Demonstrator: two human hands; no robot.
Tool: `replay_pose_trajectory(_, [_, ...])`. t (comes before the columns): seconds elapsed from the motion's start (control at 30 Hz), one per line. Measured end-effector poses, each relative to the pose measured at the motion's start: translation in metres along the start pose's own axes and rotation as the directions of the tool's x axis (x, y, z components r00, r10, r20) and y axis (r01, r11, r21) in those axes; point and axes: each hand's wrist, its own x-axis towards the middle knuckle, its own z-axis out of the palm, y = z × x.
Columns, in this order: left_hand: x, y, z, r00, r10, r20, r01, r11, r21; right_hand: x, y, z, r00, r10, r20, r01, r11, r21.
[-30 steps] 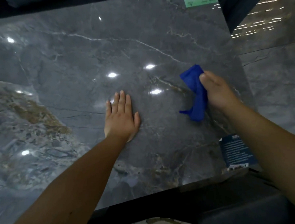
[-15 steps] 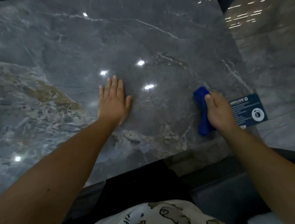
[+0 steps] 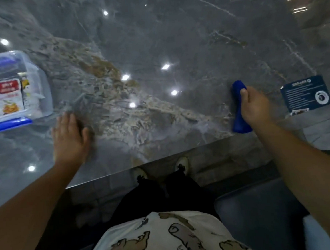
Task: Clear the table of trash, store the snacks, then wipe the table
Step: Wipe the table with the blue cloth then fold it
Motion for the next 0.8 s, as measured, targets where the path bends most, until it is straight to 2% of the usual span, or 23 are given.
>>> replay_pose_trajectory(0.07, [-0.014,-0.027,-0.002,0.996,-0.089,-0.031,0.089,0.996,0.018,0.003,-0.003,0.015,0.988,-0.136,0.077,0.144,0.984,-0.109])
replay_pose_trajectory(0.13, [-0.026,-0.047,0.0,0.984,-0.175,-0.041,0.176,0.984,0.033,0.002,0.002,0.024,0.972,-0.165,0.165,0.203,0.948,-0.246])
replay_pose_trajectory(0.23, [-0.041,-0.07,0.001,0.972,-0.229,-0.058,0.233,0.971,0.061,-0.003,0.012,0.031,0.958,-0.19,0.215,0.254,0.911,-0.326])
replay_pose_trajectory(0.43, [-0.044,-0.096,0.006,0.983,-0.171,-0.071,0.177,0.981,0.081,-0.02,-0.014,0.045,0.972,-0.149,0.183,0.201,0.928,-0.314])
replay_pose_trajectory(0.67, [-0.044,-0.123,-0.001,0.98,-0.17,-0.102,0.176,0.983,0.046,-0.078,-0.111,0.093,0.932,-0.242,0.269,0.323,0.892,-0.316])
replay_pose_trajectory(0.8, [-0.044,-0.145,-0.005,0.974,-0.205,-0.098,0.211,0.976,0.057,-0.113,-0.175,0.131,0.885,-0.325,0.334,0.432,0.842,-0.325])
